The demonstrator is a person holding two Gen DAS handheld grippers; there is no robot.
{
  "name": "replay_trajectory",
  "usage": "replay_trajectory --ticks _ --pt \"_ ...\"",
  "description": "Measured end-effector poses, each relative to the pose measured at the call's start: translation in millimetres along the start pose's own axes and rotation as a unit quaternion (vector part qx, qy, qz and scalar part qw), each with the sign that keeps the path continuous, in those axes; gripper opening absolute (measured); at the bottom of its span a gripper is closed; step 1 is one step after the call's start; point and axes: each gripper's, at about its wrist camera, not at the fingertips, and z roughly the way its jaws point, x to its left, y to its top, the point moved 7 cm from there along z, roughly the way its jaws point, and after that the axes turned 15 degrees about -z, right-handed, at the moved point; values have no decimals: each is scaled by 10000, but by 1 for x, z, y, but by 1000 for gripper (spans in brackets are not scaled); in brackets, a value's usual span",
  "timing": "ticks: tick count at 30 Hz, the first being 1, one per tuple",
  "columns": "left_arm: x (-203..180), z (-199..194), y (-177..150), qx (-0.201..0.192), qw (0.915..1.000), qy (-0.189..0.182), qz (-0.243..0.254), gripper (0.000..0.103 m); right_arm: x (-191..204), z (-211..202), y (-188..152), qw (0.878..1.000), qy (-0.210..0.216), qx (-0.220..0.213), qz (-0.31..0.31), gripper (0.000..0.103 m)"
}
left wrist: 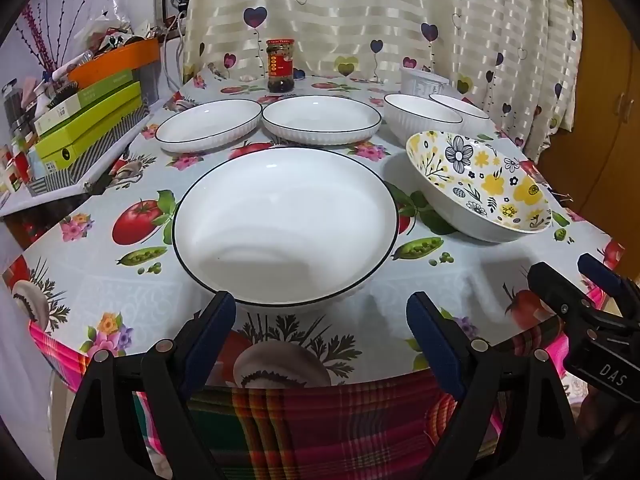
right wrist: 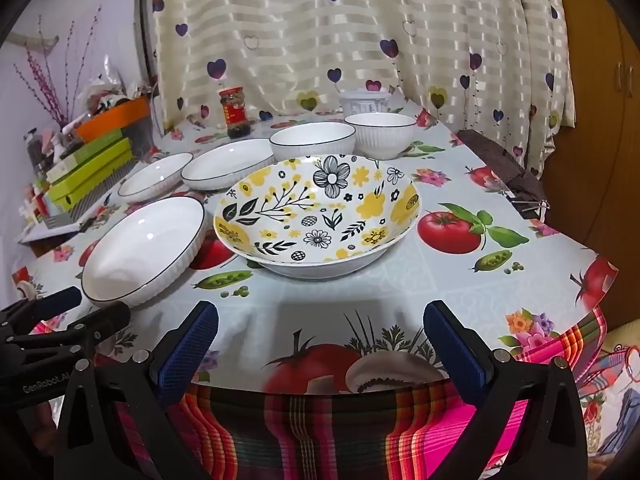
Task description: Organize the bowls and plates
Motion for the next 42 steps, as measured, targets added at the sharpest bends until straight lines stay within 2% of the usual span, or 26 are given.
replay_trajectory --ticks 17,42 --pt "2 3 4 41 10000 -40 -33 88 0 2 -1 10000 19 19 39 103" --pt "-1 6 17 22 9999 7 -128 88 -6 10 16 10000 65 -13 -27 103"
